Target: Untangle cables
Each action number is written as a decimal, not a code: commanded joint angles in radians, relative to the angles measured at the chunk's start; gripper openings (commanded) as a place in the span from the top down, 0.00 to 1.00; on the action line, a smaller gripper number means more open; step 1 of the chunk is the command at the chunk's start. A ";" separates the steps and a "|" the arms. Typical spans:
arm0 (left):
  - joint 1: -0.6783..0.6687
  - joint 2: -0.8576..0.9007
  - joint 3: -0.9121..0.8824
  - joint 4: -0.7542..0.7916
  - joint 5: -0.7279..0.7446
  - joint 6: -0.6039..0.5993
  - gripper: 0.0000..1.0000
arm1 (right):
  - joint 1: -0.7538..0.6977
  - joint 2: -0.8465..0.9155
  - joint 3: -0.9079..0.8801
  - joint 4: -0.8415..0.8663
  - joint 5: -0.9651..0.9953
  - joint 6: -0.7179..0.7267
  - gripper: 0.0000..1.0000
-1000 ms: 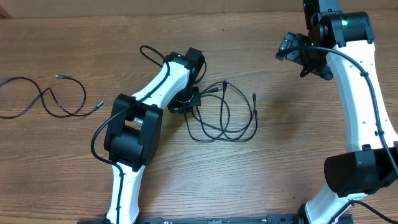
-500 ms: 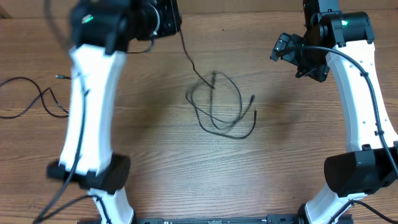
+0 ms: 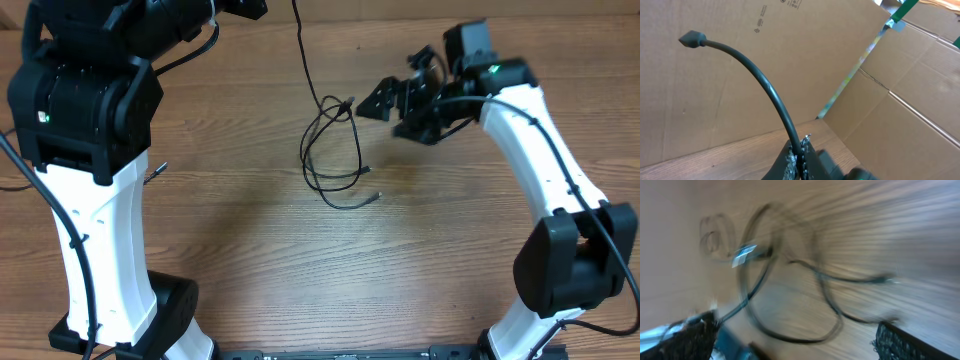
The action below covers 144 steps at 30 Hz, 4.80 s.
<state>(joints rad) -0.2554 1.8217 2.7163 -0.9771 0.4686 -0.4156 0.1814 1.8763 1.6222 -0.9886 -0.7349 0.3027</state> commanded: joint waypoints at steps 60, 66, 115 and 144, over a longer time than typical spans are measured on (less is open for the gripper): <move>0.510 0.180 0.000 -0.340 -0.327 0.117 0.96 | -0.806 0.000 0.137 -0.014 0.583 0.060 0.96; 0.510 0.317 0.000 -0.027 0.082 0.162 0.96 | -0.661 0.000 0.024 -0.019 0.509 0.060 0.93; 0.347 0.711 0.000 -0.599 -0.941 0.098 0.56 | -0.311 0.000 -0.275 0.169 0.517 0.059 0.59; 0.005 0.710 0.000 -0.463 -0.391 0.061 0.00 | -0.301 0.005 -0.501 0.390 0.749 -0.215 0.21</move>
<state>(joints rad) -0.2478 2.5259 2.7087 -1.4437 0.1215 -0.3244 -0.1299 1.8797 1.1687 -0.6403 0.0071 0.2039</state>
